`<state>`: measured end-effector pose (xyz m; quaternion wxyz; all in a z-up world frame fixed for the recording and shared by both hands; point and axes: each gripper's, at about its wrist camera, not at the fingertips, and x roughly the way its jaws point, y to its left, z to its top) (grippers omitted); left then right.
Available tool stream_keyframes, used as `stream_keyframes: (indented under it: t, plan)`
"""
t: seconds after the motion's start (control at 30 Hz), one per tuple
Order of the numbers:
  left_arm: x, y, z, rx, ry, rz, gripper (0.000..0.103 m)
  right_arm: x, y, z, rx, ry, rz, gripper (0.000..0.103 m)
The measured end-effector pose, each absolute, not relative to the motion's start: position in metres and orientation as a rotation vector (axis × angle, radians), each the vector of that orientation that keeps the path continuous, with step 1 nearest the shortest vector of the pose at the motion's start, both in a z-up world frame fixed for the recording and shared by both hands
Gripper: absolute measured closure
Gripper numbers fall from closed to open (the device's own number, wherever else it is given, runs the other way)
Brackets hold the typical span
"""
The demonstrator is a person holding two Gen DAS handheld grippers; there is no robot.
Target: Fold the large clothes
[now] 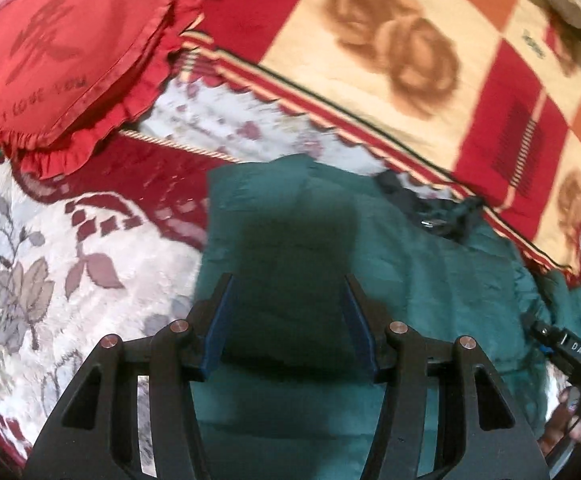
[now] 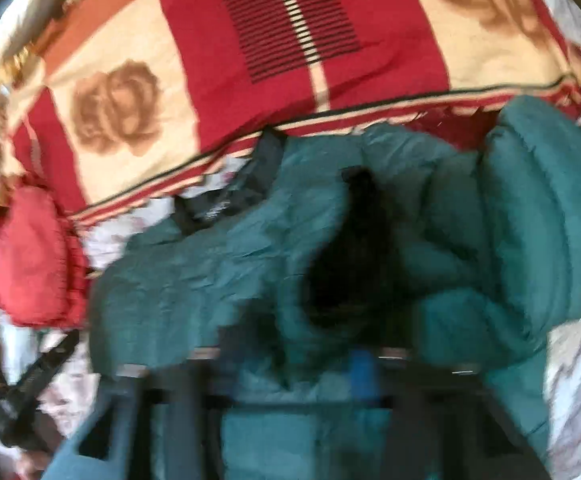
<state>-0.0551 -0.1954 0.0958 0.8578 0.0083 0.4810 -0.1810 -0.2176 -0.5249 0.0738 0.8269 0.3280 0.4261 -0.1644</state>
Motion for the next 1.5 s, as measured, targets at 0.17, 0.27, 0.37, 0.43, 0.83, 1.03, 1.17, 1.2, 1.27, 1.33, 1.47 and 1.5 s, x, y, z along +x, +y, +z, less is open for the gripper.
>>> stream_keyframes:
  t: [0.17,0.27,0.37,0.43,0.83,1.03,1.17,1.2,1.27,1.33,1.47,1.5]
  plan:
    - [-0.042,-0.195,0.071,0.038,1.034,-0.324,0.049,-0.222,-0.524,0.094,0.499,0.832,-0.456,0.090]
    - [-0.038,-0.201,0.050,0.051,1.064,-0.316,0.039,-0.212,-0.530,0.074,0.442,0.913,-0.511,0.091]
    - [-0.042,-0.202,0.048,0.030,1.053,-0.323,0.037,-0.211,-0.532,0.057,0.428,0.966,-0.527,0.090]
    - [-0.044,-0.204,0.049,0.051,1.047,-0.327,0.037,-0.222,-0.534,0.059,0.474,0.955,-0.540,0.090]
    - [-0.043,-0.209,0.080,0.004,1.005,-0.339,0.037,-0.215,-0.490,0.113,0.418,0.862,-0.403,0.049]
    - [-0.043,-0.228,0.060,0.109,1.007,-0.298,0.036,-0.175,-0.493,0.073,0.274,0.953,-0.434,0.049]
    - [-0.046,-0.233,0.052,0.152,0.979,-0.289,0.026,-0.167,-0.519,0.045,0.284,0.991,-0.497,0.049]
    - [-0.045,-0.233,0.050,0.152,0.981,-0.286,0.026,-0.166,-0.523,0.042,0.290,0.992,-0.499,0.049]
    - [-0.044,-0.233,0.049,0.148,0.987,-0.280,0.025,-0.165,-0.523,0.045,0.278,0.999,-0.503,0.049]
    - [-0.043,-0.233,0.049,0.144,0.991,-0.278,0.025,-0.168,-0.519,0.055,0.272,0.995,-0.505,0.049]
    - [-0.043,-0.232,0.050,0.137,0.985,-0.279,0.025,-0.189,-0.502,0.078,0.309,0.929,-0.450,0.049]
    - [-0.043,-0.232,0.050,0.138,0.985,-0.279,0.025,-0.190,-0.498,0.080,0.294,0.929,-0.443,0.049]
